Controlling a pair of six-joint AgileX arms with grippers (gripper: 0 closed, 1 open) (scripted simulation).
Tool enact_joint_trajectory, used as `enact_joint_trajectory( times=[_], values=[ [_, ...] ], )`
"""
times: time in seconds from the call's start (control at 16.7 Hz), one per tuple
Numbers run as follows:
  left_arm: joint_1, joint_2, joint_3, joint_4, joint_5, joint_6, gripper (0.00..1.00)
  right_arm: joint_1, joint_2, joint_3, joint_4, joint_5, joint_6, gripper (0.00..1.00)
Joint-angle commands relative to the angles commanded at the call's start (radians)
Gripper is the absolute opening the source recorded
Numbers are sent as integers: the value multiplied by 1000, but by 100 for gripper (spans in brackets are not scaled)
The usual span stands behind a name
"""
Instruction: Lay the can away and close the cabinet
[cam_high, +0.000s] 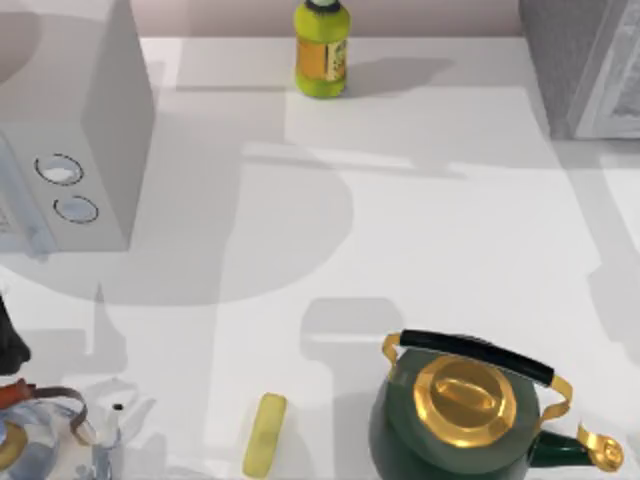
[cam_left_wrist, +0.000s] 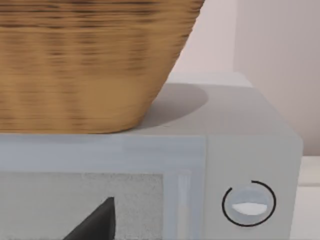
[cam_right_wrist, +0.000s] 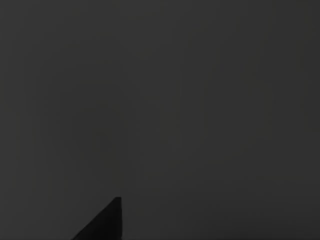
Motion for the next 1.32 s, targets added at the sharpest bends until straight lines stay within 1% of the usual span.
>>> enact_joint_trajectory(
  times=[0.24,0.36,0.54,0.66,0.78,0.96,1.32],
  values=[
    [0,0,0,0,0,0,100,2,-8,-9,3,-3,-3,100],
    [0,0,0,0,0,0,100,3,-49,-57,20,-15,-16,100],
    [0,0,0,0,0,0,100,3,-172,-200,71,-45,-45,100],
    [0,0,0,0,0,0,100,0,-299,-347,124,-69,-62,100],
    [0,0,0,0,0,0,100,-6,-464,-532,191,-92,-74,100],
    [0,0,0,0,0,0,100,-20,-768,-875,308,-121,-82,100],
    [0,0,0,0,0,0,100,-56,-1380,-1727,519,-149,-74,100]
  ],
)
